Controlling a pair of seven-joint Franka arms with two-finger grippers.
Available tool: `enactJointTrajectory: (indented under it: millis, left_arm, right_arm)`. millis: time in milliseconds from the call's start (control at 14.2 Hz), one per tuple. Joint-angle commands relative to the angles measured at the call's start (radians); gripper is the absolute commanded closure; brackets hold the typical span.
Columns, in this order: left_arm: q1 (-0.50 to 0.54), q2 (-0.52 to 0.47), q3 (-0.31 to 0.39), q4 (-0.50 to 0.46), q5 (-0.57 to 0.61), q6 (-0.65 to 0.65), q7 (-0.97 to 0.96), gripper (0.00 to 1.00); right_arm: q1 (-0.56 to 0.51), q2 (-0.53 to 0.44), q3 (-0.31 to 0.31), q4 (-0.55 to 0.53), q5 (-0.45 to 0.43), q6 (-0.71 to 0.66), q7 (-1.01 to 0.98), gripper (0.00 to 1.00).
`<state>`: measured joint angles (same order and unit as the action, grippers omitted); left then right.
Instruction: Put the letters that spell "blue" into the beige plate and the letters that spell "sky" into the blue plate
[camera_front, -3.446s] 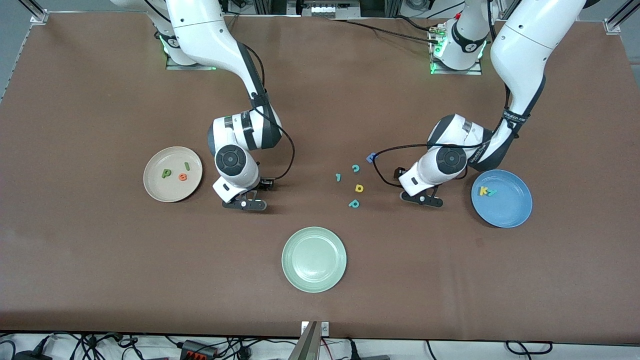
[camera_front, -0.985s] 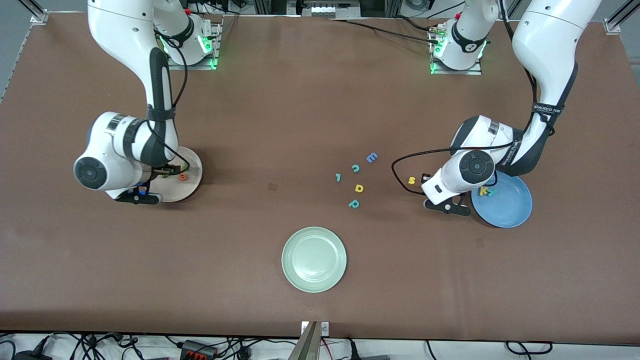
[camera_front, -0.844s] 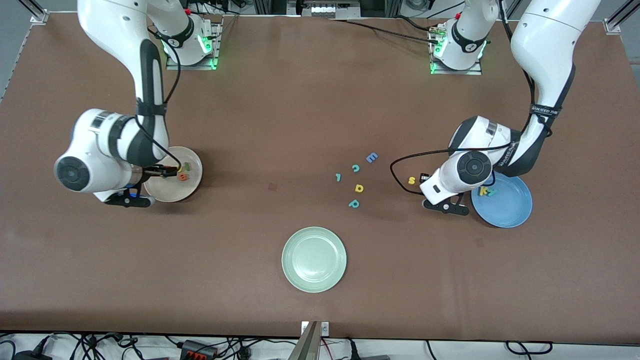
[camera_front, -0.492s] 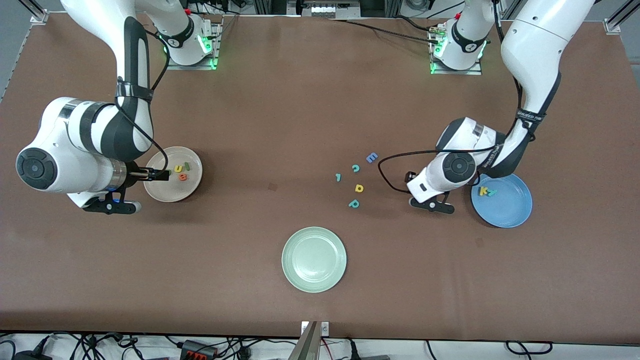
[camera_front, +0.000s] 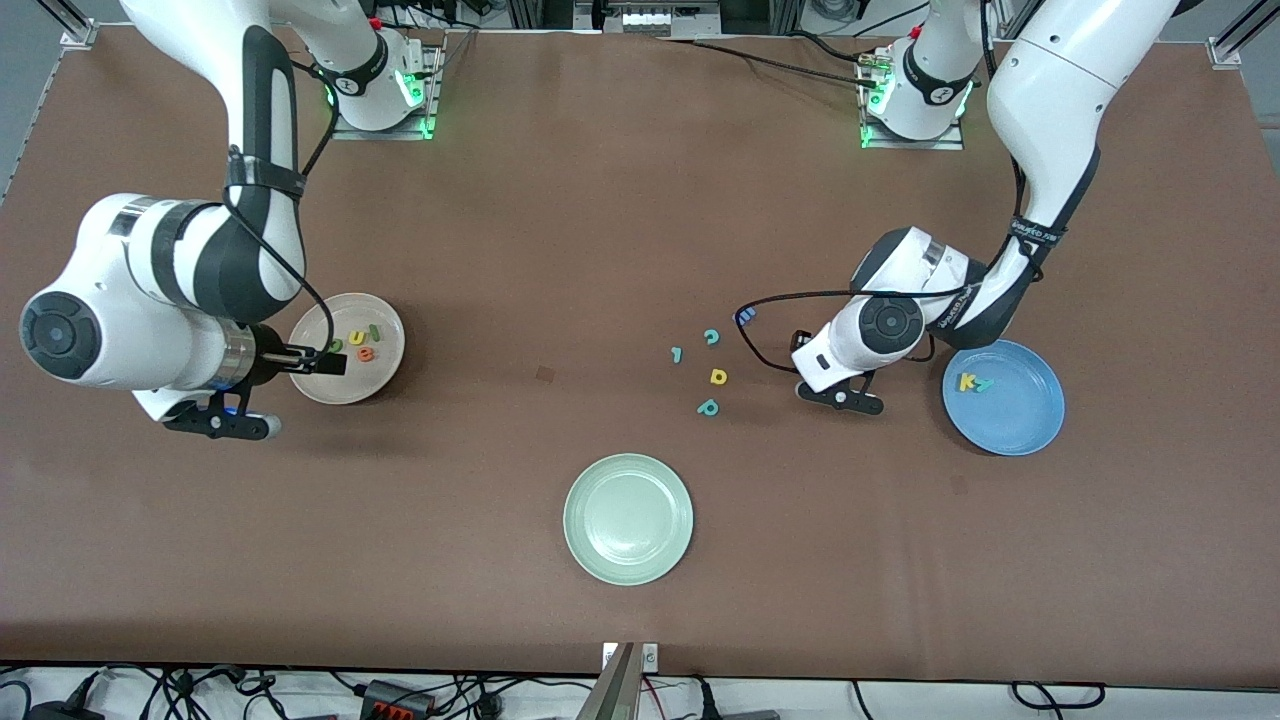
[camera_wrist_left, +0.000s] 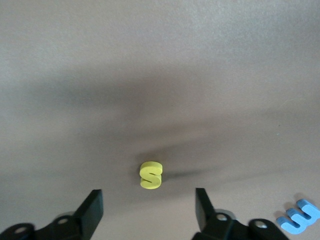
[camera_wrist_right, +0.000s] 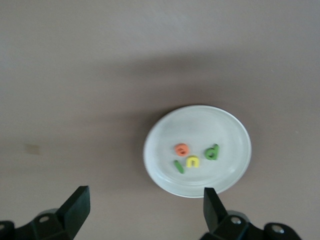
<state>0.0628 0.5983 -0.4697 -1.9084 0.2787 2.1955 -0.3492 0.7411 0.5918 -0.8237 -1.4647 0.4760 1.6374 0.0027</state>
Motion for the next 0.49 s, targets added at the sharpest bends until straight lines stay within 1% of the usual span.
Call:
enactJointTrajectory:
  millis: [0,141,211,422]
  left_arm:
    - [0.017,-0.014,-0.014,-0.026,0.011,0.026,-0.013,0.25]
    - [0.017,-0.008,-0.014,-0.04,0.014,0.053,-0.011,0.32]
    - [0.015,-0.006,-0.014,-0.056,0.014,0.082,-0.011,0.35]
    - [0.017,-0.005,-0.012,-0.074,0.016,0.104,-0.011,0.35]
  right_arm:
    - [-0.149,-0.085,0.208,0.088,-0.13,-0.048,0.063,0.0]
    - [-0.263,-0.151,0.36,0.124,-0.271,-0.05,0.06,0.0]
    - [-0.334,-0.18,0.435,0.136,-0.316,-0.051,0.06,0.0]
    - [-0.553,-0.259,0.674,0.139,-0.46,-0.042,0.046,0.0]
